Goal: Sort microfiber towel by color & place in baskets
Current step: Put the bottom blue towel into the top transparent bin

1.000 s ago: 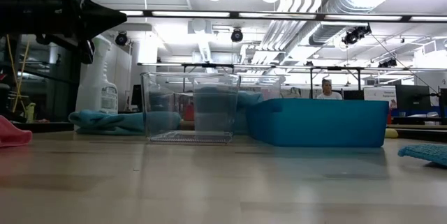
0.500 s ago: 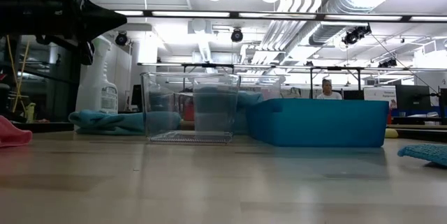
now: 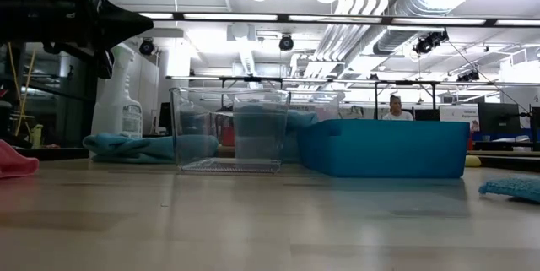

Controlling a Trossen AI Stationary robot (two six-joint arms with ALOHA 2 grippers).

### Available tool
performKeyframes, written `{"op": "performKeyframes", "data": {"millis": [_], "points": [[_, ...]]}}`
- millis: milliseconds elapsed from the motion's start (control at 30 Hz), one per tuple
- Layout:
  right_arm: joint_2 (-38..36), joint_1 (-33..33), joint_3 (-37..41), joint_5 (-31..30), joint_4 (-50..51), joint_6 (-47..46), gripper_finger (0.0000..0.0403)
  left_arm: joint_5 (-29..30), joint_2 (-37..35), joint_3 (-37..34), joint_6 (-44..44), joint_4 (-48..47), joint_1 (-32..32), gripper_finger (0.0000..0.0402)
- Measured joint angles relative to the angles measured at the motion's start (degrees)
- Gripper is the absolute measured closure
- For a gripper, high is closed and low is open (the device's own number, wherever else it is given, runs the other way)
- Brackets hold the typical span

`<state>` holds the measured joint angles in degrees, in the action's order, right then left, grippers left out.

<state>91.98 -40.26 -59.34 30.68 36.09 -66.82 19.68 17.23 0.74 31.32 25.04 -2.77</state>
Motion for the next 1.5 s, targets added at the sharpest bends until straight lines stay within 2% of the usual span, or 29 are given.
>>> {"op": "performKeyframes", "data": {"millis": [133,300,500,633,900,1033,1233,1333,1500], "points": [[-6.11,2.39,-3.74,-0.99,6.19,5.23,0.0398,0.0,0.0,-0.01,-0.01,-0.02,-0.02,0.0394],[-15.05,9.34,-10.94,-3.95,16.08,12.29,0.04,0.0,0.01,-0.01,-0.01,-0.08,-0.01,0.0394],[-23.23,20.67,-22.55,-14.39,19.36,18.65,0.0402,0.0,0.0,-0.01,-0.01,-0.26,0.0,0.0394],[-24.48,28.12,-32.66,-23.14,18.31,26.61,0.0402,0.0,0.01,-0.01,0.0,-0.42,-0.01,0.0394],[-18.97,43.49,-47.44,-28.72,9.14,54.38,0.0402,0.0,0.02,-0.01,0.0,-0.46,0.0,0.0394],[-13.56,52.18,-50.39,-28.83,3.06,62.21,0.0403,0.0,0.01,-0.01,0.0,-0.46,0.0,0.0394],[-4.9,62.38,-53.17,-28.21,-9.34,65.69,0.0403,0.0,0.0,-0.01,-0.01,-0.46,0.0,0.0394],[-1.13,66.11,-55.32,-24.95,-15.61,64.77,0.0403,0.0,0.0,-0.01,0.0,-0.44,-0.02,0.0394],[3.86,70.08,-58.96,-21.42,-17.11,61.24,0.0403,0.0,0.0,-0.01,0.0,-0.46,0.0,0.0394]]}}
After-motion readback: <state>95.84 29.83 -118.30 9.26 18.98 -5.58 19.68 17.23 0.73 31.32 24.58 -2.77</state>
